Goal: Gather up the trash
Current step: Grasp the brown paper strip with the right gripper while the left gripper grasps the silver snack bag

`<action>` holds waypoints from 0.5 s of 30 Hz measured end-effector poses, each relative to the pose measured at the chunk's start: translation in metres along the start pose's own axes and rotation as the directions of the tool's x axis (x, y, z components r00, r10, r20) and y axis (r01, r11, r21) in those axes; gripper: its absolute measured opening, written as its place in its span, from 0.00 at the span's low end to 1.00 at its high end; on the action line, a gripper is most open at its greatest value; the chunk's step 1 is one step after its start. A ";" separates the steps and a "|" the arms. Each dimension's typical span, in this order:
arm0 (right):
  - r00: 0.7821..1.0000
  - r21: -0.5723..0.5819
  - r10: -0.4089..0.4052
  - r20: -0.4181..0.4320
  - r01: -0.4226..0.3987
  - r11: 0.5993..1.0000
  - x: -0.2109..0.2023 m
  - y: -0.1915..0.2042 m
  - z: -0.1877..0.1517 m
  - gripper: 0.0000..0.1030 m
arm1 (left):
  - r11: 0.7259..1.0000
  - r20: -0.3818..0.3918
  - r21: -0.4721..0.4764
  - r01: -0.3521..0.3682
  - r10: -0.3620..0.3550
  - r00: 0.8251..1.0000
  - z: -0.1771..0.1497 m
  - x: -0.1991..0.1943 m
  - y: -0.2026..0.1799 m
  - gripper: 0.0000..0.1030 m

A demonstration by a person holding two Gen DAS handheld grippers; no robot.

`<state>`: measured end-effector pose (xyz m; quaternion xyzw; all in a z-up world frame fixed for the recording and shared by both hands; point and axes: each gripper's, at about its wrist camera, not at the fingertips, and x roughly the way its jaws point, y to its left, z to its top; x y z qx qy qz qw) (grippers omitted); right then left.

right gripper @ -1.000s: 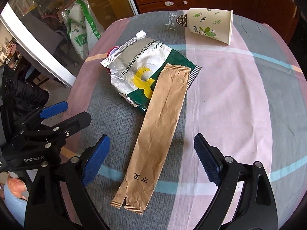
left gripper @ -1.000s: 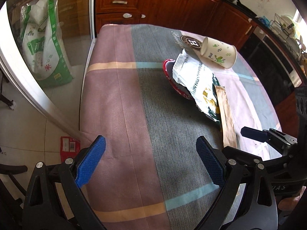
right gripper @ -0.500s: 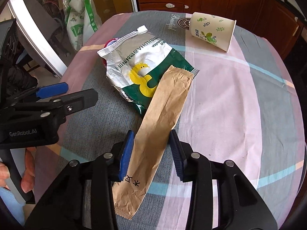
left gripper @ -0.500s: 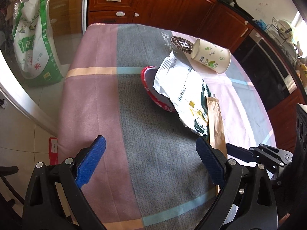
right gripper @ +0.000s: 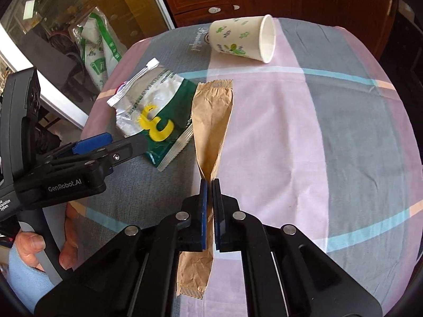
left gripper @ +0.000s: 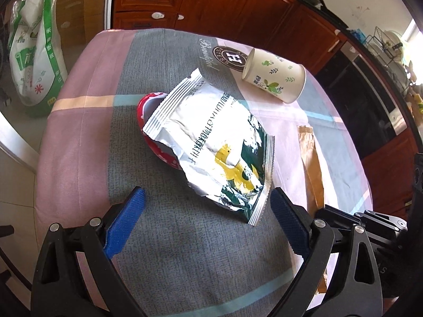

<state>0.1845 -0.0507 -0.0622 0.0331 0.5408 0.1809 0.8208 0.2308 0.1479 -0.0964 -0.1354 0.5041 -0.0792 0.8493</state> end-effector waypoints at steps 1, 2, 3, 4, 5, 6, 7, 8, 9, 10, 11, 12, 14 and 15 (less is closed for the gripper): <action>1.000 0.012 0.000 0.004 0.000 1.000 -0.002 -0.006 0.001 0.04 | 1.000 0.003 -0.008 -0.002 0.002 1.000 0.001 0.002 -0.002 0.92; 1.000 0.022 -0.001 0.008 0.000 1.000 -0.003 -0.011 0.001 0.04 | 1.000 0.007 -0.017 -0.003 0.004 1.000 0.002 0.003 -0.004 0.92; 1.000 0.030 0.000 0.012 -0.001 1.000 -0.005 -0.016 0.001 0.04 | 1.000 0.011 -0.028 -0.004 0.004 1.000 0.003 0.004 -0.007 0.92; 1.000 0.038 0.002 0.016 -0.003 0.999 -0.006 -0.021 0.001 0.04 | 0.999 0.015 -0.037 -0.006 0.007 1.000 0.004 0.005 -0.008 0.92; 1.000 0.046 0.006 0.019 -0.007 0.999 -0.007 -0.026 0.001 0.04 | 0.999 0.020 -0.049 -0.010 0.011 1.000 0.004 0.006 -0.011 0.92; 1.000 0.053 0.010 0.021 -0.011 0.999 -0.008 -0.030 0.001 0.04 | 0.998 0.026 -0.059 -0.015 0.017 1.000 0.005 0.007 -0.012 0.92; 1.000 0.059 0.014 0.023 -0.015 0.998 -0.010 -0.035 0.001 0.04 | 0.997 0.032 -0.072 -0.020 0.022 0.999 0.005 0.008 -0.014 0.91; 1.000 0.063 0.017 0.025 -0.019 0.998 -0.011 -0.039 0.001 0.04 | 0.996 0.038 -0.083 -0.027 0.030 0.999 0.004 0.008 -0.015 0.89; 0.999 0.065 0.021 0.028 -0.023 0.998 -0.011 -0.042 0.001 0.04 | 0.995 0.047 -0.094 -0.036 0.041 0.998 0.004 0.008 -0.017 0.85; 0.999 0.066 0.024 0.031 -0.026 0.997 -0.012 -0.045 0.001 0.04 | 0.994 0.054 -0.100 -0.046 0.051 0.997 0.003 0.008 -0.020 0.75; 0.999 0.068 0.027 0.034 -0.029 0.997 -0.013 -0.048 0.001 0.04 | 0.994 0.057 -0.101 -0.051 0.057 0.997 0.003 0.007 -0.022 0.63; 0.999 0.071 0.031 0.037 -0.033 0.997 -0.014 -0.051 0.001 0.04 | 0.993 0.058 -0.098 -0.059 0.065 0.996 0.002 0.008 -0.024 0.57; 0.998 0.080 0.041 0.040 -0.044 0.996 -0.016 -0.055 0.000 0.04 | 0.993 0.059 -0.087 -0.078 0.083 0.995 0.000 0.008 -0.029 0.36; 0.998 0.084 0.045 0.043 -0.048 0.995 -0.017 -0.058 0.000 0.04 | 0.994 0.056 -0.078 -0.078 0.083 0.995 -0.002 0.009 -0.032 0.31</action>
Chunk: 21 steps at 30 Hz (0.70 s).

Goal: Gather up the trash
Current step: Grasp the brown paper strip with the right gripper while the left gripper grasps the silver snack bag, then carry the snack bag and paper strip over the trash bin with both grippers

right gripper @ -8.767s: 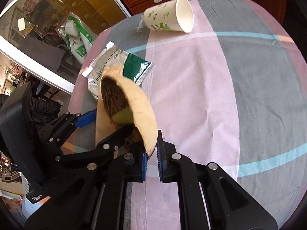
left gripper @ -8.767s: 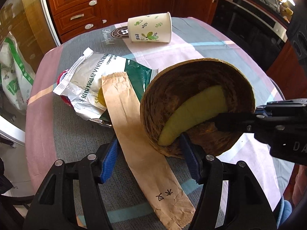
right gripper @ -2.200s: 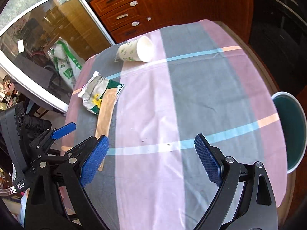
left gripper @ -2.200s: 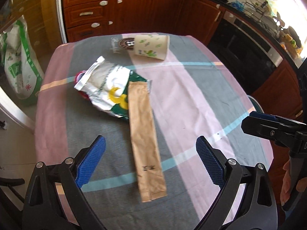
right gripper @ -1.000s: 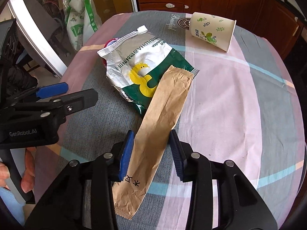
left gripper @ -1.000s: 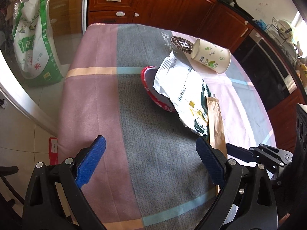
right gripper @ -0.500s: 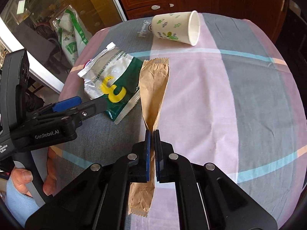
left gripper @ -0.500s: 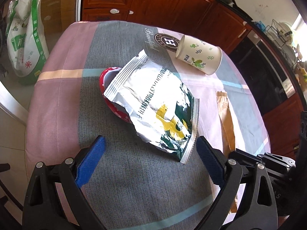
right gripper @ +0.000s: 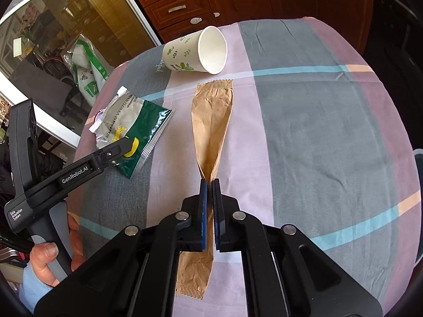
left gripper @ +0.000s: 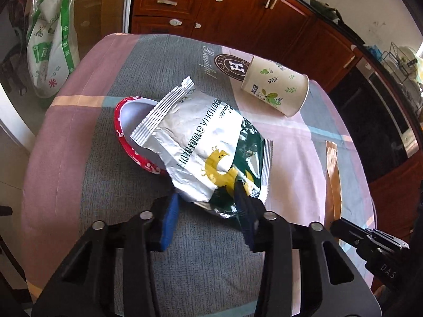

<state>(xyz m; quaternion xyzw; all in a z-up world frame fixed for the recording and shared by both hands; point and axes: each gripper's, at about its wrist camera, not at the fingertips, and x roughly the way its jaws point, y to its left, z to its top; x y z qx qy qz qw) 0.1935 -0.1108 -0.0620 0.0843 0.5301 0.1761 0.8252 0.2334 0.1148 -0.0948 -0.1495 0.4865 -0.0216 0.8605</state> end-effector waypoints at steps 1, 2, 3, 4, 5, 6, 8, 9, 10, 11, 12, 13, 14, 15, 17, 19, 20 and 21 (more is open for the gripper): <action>1.000 0.004 0.004 0.003 -0.004 1.000 -0.002 -0.003 0.000 0.04 | 1.000 -0.008 0.005 0.003 -0.003 1.000 -0.002 0.001 -0.002 0.23; 1.000 0.010 0.008 0.006 -0.008 1.000 -0.003 -0.007 -0.001 0.04 | 1.000 -0.006 0.014 -0.001 0.001 1.000 -0.004 0.000 -0.004 0.18; 1.000 0.016 0.012 0.010 -0.012 1.000 -0.005 -0.010 -0.002 0.04 | 1.000 -0.009 0.025 0.005 -0.004 1.000 -0.007 -0.001 -0.008 0.16; 1.000 0.023 0.016 0.014 -0.016 1.000 -0.007 -0.013 -0.002 0.04 | 0.999 -0.015 0.037 0.015 -0.015 1.000 -0.009 -0.002 -0.012 0.12; 1.000 0.031 0.020 0.018 -0.021 0.999 -0.009 -0.017 -0.003 0.04 | 0.998 -0.019 0.055 0.026 -0.024 1.000 -0.011 -0.003 -0.017 0.10; 0.999 0.039 0.025 0.021 -0.025 0.999 -0.011 -0.020 -0.004 0.04 | 0.996 -0.020 0.075 0.036 -0.035 0.999 -0.013 -0.005 -0.023 0.08; 0.999 0.060 0.036 0.027 -0.038 0.997 -0.015 -0.028 -0.006 0.04 | 0.992 -0.021 0.111 0.057 -0.055 0.998 -0.017 -0.009 -0.034 0.05; 0.999 0.071 0.041 0.030 -0.044 0.997 -0.018 -0.031 -0.007 0.04 | 0.990 -0.022 0.127 0.065 -0.063 0.998 -0.018 -0.011 -0.040 0.04; 0.998 0.081 0.045 0.035 -0.048 0.996 -0.020 -0.035 -0.009 0.04 | 0.987 -0.023 0.146 0.070 -0.068 0.997 -0.019 -0.013 -0.047 0.04; 0.998 0.088 0.047 0.040 -0.051 0.995 -0.023 -0.040 -0.009 0.04 | 0.983 -0.022 0.167 0.071 -0.068 0.997 -0.021 -0.015 -0.052 0.03; 0.998 0.094 0.050 0.046 -0.054 0.994 -0.026 -0.044 -0.009 0.04 | 0.980 -0.020 0.187 0.068 -0.065 0.998 -0.022 -0.017 -0.059 0.02; 0.997 0.101 0.052 0.053 -0.057 0.993 -0.029 -0.048 -0.010 0.04 | 0.976 -0.017 0.206 0.066 -0.063 0.998 -0.023 -0.020 -0.065 0.02; 0.997 0.109 0.055 0.061 -0.062 0.992 -0.033 -0.053 -0.010 0.04 | 0.972 -0.015 0.224 0.066 -0.064 0.998 -0.024 -0.023 -0.071 0.02; 0.996 0.118 0.060 0.068 -0.067 0.991 -0.037 -0.057 -0.011 0.04 | 0.969 -0.010 0.239 0.066 -0.066 0.998 -0.025 -0.026 -0.077 0.02; 0.994 0.138 0.072 0.084 -0.083 0.987 -0.044 -0.067 -0.013 0.04 | 0.961 0.000 0.269 0.065 -0.068 0.998 -0.027 -0.034 -0.089 0.02; 0.992 0.154 0.077 0.101 -0.092 0.984 -0.052 -0.076 -0.014 0.04 | 0.952 0.012 0.302 0.057 -0.063 0.998 -0.030 -0.041 -0.101 0.02; 0.991 0.162 0.078 0.110 -0.095 0.982 -0.057 -0.081 -0.015 0.04 | 0.947 0.019 0.317 0.052 -0.062 0.998 -0.031 -0.045 -0.108 0.02; 0.990 0.169 0.079 0.120 -0.099 0.981 -0.062 -0.086 -0.015 0.04 | 0.941 0.027 0.334 0.049 -0.062 0.998 -0.032 -0.049 -0.115 0.02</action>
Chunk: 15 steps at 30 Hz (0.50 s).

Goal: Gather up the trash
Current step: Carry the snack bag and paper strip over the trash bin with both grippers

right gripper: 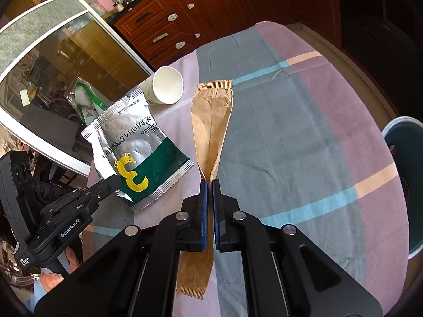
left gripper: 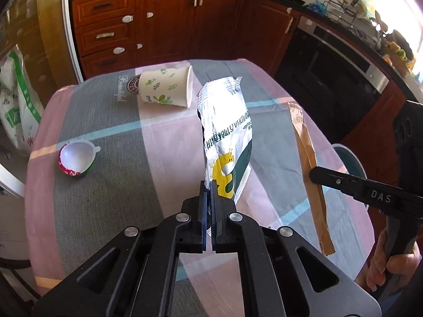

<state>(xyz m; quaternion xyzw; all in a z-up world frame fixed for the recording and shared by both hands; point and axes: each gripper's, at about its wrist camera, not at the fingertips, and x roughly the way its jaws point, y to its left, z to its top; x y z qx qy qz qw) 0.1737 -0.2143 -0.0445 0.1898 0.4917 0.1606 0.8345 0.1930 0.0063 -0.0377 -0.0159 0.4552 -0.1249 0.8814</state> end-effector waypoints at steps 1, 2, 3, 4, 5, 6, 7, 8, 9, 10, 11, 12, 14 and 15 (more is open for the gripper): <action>1.000 0.007 0.003 0.010 -0.003 1.000 -0.005 -0.004 0.000 0.04 | 1.000 0.006 0.018 -0.002 0.001 1.000 0.002 -0.003 -0.008 0.02; 1.000 0.016 0.005 0.021 -0.006 1.000 -0.011 -0.009 0.000 0.04 | 0.999 0.011 0.036 0.000 0.000 1.000 0.004 -0.007 -0.016 0.02; 0.999 0.024 0.007 0.032 -0.007 1.000 -0.016 -0.013 0.001 0.04 | 0.999 0.015 0.053 0.003 -0.004 1.000 0.006 -0.011 -0.023 0.02; 0.999 0.032 0.008 0.045 -0.009 0.999 -0.023 -0.018 0.001 0.04 | 0.997 0.020 0.072 0.006 -0.008 1.000 0.008 -0.013 -0.032 0.02; 0.998 0.041 0.009 0.058 -0.011 0.999 -0.030 -0.024 0.002 0.04 | 0.996 0.023 0.093 0.012 -0.014 1.000 0.011 -0.015 -0.042 0.02; 0.997 0.050 0.008 0.072 -0.011 0.999 -0.037 -0.028 0.001 0.04 | 0.993 0.024 0.112 0.020 -0.023 0.999 0.013 -0.017 -0.053 0.02; 0.996 0.061 0.006 0.085 -0.011 0.998 -0.044 -0.034 0.002 0.04 | 0.991 0.026 0.132 0.029 -0.033 0.999 0.016 -0.019 -0.064 0.02; 0.995 0.072 0.004 0.099 -0.012 0.997 -0.051 -0.041 0.002 0.04 | 0.987 0.025 0.153 0.039 -0.043 0.999 0.020 -0.019 -0.075 0.02; 0.994 0.084 0.001 0.113 -0.011 0.996 -0.059 -0.049 0.001 0.04 | 0.983 0.023 0.175 0.049 -0.053 0.998 0.023 -0.019 -0.087 0.02; 0.992 0.095 -0.004 0.127 -0.009 0.995 -0.067 -0.056 0.001 0.04 | 0.978 0.022 0.198 0.058 -0.064 0.998 0.024 -0.019 -0.101 0.02; 0.990 0.106 -0.011 0.142 -0.004 0.994 -0.077 -0.065 0.001 0.04 | 0.973 0.021 0.221 0.069 -0.076 0.997 0.026 -0.019 -0.114 0.02; 0.988 0.116 -0.020 0.156 0.002 0.993 -0.086 -0.073 0.001 0.04 | 0.966 0.018 0.243 0.081 -0.088 0.996 0.028 -0.018 -0.128 0.02; 0.982 0.134 -0.043 0.182 0.018 0.991 -0.106 -0.092 -0.001 0.04 | 0.954 0.004 0.278 0.113 -0.118 0.993 0.031 -0.014 -0.157 0.02; 0.979 0.144 -0.056 0.194 0.028 0.989 -0.116 -0.102 -0.003 0.04 | 0.948 -0.005 0.292 0.129 -0.134 0.991 0.032 -0.012 -0.170 0.02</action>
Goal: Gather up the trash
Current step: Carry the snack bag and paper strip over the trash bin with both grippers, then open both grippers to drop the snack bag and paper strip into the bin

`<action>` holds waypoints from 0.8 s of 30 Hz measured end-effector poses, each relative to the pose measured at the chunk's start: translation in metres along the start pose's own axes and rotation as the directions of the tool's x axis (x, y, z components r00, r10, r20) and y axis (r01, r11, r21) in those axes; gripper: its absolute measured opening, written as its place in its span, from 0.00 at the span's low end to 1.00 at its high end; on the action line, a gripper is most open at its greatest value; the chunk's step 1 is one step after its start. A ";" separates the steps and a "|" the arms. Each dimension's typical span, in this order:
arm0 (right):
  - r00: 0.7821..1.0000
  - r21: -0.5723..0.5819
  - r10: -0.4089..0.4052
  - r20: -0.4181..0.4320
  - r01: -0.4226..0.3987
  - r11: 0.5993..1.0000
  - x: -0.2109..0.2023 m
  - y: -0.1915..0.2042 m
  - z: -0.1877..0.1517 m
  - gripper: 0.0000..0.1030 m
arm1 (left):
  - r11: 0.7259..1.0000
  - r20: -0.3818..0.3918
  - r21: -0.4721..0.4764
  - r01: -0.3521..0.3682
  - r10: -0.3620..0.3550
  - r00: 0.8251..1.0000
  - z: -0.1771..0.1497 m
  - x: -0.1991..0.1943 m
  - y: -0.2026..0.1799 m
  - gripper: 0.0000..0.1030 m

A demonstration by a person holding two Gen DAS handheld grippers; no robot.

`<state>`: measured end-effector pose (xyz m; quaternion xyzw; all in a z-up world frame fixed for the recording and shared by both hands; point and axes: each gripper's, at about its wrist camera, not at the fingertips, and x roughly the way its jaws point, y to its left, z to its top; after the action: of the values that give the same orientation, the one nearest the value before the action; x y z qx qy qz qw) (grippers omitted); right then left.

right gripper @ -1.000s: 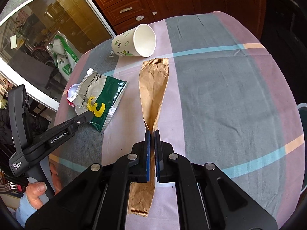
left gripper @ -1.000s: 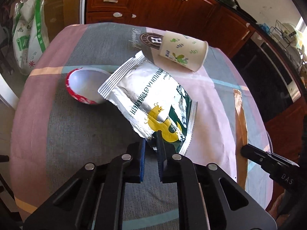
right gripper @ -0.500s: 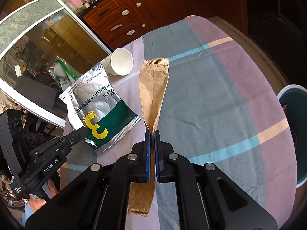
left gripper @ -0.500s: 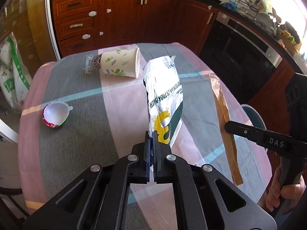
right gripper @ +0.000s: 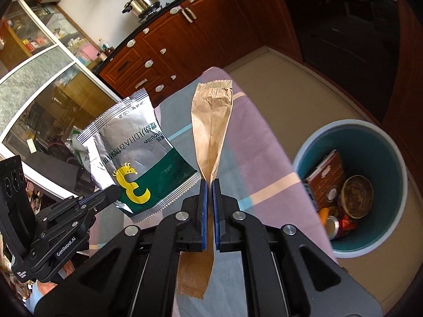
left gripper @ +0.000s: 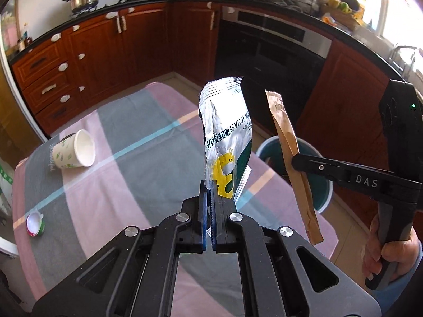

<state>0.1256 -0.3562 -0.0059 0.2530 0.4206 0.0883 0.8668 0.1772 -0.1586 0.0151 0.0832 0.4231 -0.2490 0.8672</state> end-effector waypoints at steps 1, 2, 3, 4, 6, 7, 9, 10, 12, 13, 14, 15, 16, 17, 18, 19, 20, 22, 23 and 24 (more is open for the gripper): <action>1.000 0.009 -0.009 0.012 0.009 1.000 -0.010 -0.011 0.002 0.04 | 1.000 -0.006 0.016 0.016 -0.016 1.000 0.005 0.005 -0.013 0.02; 1.000 0.020 -0.019 0.023 0.019 1.000 -0.020 -0.023 0.003 0.04 | 0.999 -0.013 0.033 0.030 -0.030 0.999 0.008 0.010 -0.025 0.02; 0.999 0.030 -0.032 0.032 0.031 0.999 -0.030 -0.036 0.004 0.04 | 0.998 -0.021 0.049 0.046 -0.045 0.999 0.012 0.016 -0.037 0.02; 0.998 0.039 -0.048 0.041 0.047 0.998 -0.038 -0.048 0.005 0.04 | 0.996 -0.031 0.065 0.062 -0.060 0.998 0.015 0.022 -0.050 0.02; 0.995 0.066 -0.080 0.053 0.076 0.995 -0.053 -0.074 0.006 0.04 | 0.992 -0.049 0.096 0.084 -0.080 0.996 0.020 0.033 -0.074 0.02; 0.994 0.083 -0.090 0.057 0.085 0.993 -0.059 -0.086 0.006 0.04 | 0.989 -0.059 0.110 0.094 -0.088 0.994 0.022 0.039 -0.084 0.02; 0.993 0.101 -0.099 0.057 0.093 0.991 -0.063 -0.098 0.006 0.04 | 0.984 -0.084 0.133 0.114 -0.104 0.991 0.026 0.053 -0.105 0.02; 0.993 0.119 -0.107 0.054 0.100 0.988 -0.066 -0.109 0.005 0.04 | 0.982 -0.095 0.148 0.119 -0.106 0.990 0.027 0.059 -0.114 0.02; 0.993 0.149 -0.113 0.039 0.106 0.983 -0.066 -0.128 0.002 0.04 | 0.978 -0.113 0.171 0.123 -0.104 0.988 0.027 0.071 -0.130 0.03; 0.993 0.159 -0.114 0.029 0.108 0.981 -0.065 -0.135 0.000 0.04 | 0.976 -0.126 0.177 0.127 -0.106 0.986 0.027 0.078 -0.137 0.03; 0.993 0.167 -0.113 0.019 0.108 0.980 -0.062 -0.141 -0.002 0.04 | 0.975 -0.136 0.181 0.129 -0.105 0.985 0.027 0.084 -0.142 0.03; 0.994 0.174 -0.110 0.005 0.107 0.979 -0.058 -0.146 -0.004 0.04 | 0.974 -0.146 0.184 0.128 -0.102 0.984 0.026 0.089 -0.145 0.03; 0.995 0.180 -0.104 -0.008 0.104 0.978 -0.053 -0.151 -0.006 0.04 | 0.974 -0.158 0.185 0.129 -0.100 0.982 0.026 0.095 -0.148 0.03; 0.995 0.186 -0.100 -0.020 0.102 0.977 -0.050 -0.155 -0.007 0.04 | 0.974 -0.171 0.185 0.130 -0.099 0.980 0.026 0.102 -0.150 0.03; 0.995 0.192 -0.094 -0.030 0.098 0.977 -0.045 -0.159 -0.009 0.04 | 0.974 -0.183 0.184 0.131 -0.097 0.978 0.026 0.107 -0.150 0.03; 0.995 0.196 -0.088 -0.038 0.094 0.976 -0.041 -0.162 -0.009 0.04 | 0.975 -0.193 0.183 0.130 -0.094 0.977 0.026 0.113 -0.151 0.03; 0.995 0.200 -0.084 -0.045 0.091 0.975 -0.036 -0.163 -0.010 0.04 | 0.975 -0.203 0.180 0.128 -0.090 0.975 0.025 0.118 -0.148 0.03; 0.995 0.207 -0.076 -0.061 0.087 0.974 -0.027 -0.167 -0.010 0.04 | 0.977 -0.222 0.172 0.129 -0.089 0.971 0.027 0.129 -0.147 0.03; 0.995 0.210 -0.075 -0.068 0.087 0.974 -0.024 -0.169 -0.010 0.04 | 0.977 -0.229 0.169 0.128 -0.088 0.969 0.027 0.134 -0.146 0.03; 0.995 0.213 -0.072 -0.076 0.087 0.973 -0.020 -0.170 -0.011 0.04 | 0.978 -0.235 0.167 0.127 -0.085 0.968 0.027 0.137 -0.146 0.03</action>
<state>0.0944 -0.5056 -0.0851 0.3255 0.4665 0.0157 0.8223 0.1936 -0.3433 -0.0651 0.1667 0.4986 -0.3215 0.7876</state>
